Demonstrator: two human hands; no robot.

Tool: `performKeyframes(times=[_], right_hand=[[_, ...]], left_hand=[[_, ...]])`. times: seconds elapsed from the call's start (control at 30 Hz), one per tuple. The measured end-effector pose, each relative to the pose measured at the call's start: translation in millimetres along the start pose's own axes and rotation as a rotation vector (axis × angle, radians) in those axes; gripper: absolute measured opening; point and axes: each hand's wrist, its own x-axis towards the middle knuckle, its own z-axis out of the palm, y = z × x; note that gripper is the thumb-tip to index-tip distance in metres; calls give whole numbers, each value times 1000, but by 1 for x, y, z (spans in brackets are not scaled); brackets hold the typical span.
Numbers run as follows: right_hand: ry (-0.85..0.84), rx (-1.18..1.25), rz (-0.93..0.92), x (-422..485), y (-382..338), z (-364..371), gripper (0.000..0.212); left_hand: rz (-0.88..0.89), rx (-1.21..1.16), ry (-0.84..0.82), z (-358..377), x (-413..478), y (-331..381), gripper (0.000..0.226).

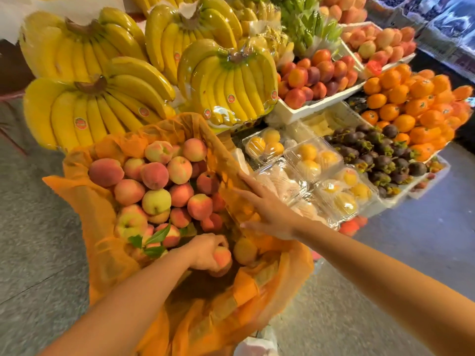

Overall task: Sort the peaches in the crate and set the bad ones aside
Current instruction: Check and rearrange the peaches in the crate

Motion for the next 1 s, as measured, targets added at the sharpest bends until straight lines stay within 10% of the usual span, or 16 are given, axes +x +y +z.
performKeyframes(times=[0.27, 0.53, 1.0], right_hand=[[11, -78, 2, 15, -1, -5, 79], [46, -135, -122, 85, -40, -4, 59], [-325, -103, 22, 138, -52, 21, 52]], left_hand=[[37, -344, 332, -57, -55, -12, 45], [-210, -186, 977, -116, -99, -57, 60], [-341, 332, 753, -117, -128, -102, 68]])
